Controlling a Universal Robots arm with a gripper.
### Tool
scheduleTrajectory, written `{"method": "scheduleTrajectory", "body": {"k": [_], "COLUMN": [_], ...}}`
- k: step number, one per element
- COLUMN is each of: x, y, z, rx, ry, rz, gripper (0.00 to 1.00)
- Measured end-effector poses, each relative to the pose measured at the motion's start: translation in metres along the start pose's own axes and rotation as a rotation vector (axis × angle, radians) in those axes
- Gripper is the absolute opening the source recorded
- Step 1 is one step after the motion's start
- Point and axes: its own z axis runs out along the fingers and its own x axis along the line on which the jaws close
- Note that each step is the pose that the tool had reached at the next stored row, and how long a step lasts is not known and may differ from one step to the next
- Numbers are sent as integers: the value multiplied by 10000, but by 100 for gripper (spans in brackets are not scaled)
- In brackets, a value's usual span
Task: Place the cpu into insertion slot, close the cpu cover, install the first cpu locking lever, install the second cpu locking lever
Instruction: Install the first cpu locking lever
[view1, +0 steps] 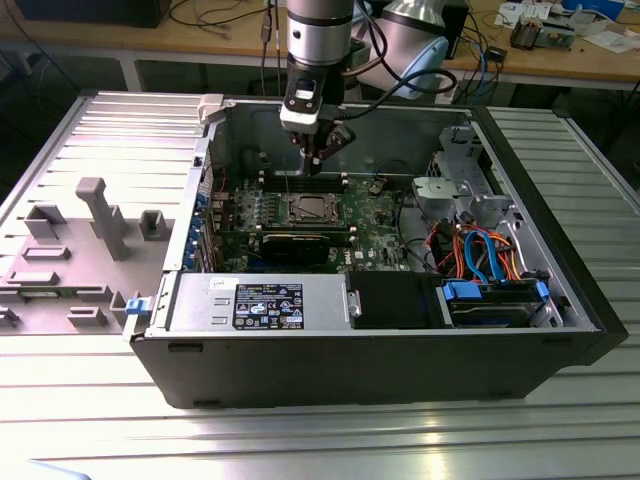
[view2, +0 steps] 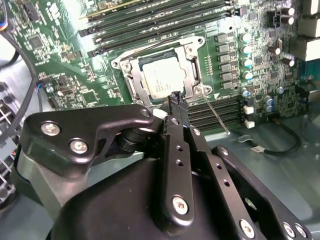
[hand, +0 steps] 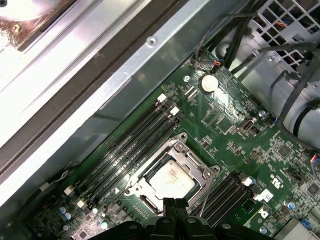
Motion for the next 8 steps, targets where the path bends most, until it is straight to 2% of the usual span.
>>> {"method": "scheduleTrajectory", "body": {"k": [3,8], "x": [0,-2], "y": [0,-2], "z": [0,0], "rx": [-13,-17], "ry": [-3,-3], "rz": [-421,-525], "gripper": [11,11]}}
